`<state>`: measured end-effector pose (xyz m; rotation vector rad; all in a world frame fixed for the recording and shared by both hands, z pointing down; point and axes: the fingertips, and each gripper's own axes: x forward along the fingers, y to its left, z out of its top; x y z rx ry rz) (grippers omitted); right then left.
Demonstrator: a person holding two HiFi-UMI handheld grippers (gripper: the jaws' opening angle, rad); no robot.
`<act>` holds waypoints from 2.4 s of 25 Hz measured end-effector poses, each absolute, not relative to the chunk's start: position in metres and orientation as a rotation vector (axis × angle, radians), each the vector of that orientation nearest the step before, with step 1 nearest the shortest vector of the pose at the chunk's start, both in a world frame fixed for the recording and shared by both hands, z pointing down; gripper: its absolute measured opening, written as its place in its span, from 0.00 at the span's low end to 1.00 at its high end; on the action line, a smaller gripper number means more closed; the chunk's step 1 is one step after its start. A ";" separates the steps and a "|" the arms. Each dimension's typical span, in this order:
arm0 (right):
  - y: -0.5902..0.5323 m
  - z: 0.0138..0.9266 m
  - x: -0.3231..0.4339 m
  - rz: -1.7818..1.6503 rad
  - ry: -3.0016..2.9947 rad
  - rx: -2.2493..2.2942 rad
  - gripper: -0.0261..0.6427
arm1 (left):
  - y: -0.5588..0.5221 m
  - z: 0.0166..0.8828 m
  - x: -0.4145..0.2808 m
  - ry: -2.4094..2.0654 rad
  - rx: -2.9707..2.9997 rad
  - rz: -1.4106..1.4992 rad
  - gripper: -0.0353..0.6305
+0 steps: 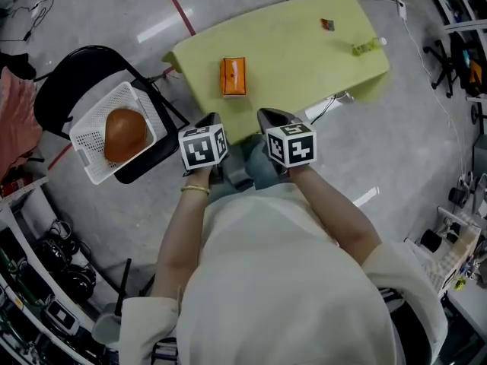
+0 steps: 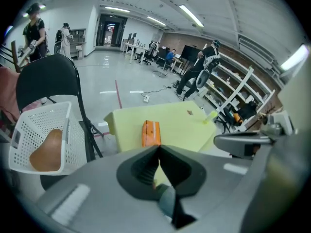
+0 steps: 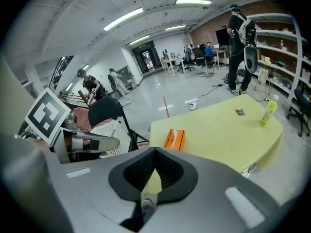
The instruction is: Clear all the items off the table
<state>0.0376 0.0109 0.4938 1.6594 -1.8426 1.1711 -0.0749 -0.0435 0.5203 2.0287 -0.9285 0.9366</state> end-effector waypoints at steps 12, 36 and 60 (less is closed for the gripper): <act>-0.025 0.546 0.073 1.197 -1.859 1.534 0.04 | -0.087 0.586 -0.026 -0.941 1.959 1.063 0.14; -0.056 0.643 0.116 1.339 -1.837 1.402 0.04 | -0.120 0.737 0.035 -0.908 1.779 1.149 0.82; -0.053 0.680 0.132 1.464 -1.785 1.393 0.04 | -0.134 0.802 0.036 -0.968 1.674 1.311 0.78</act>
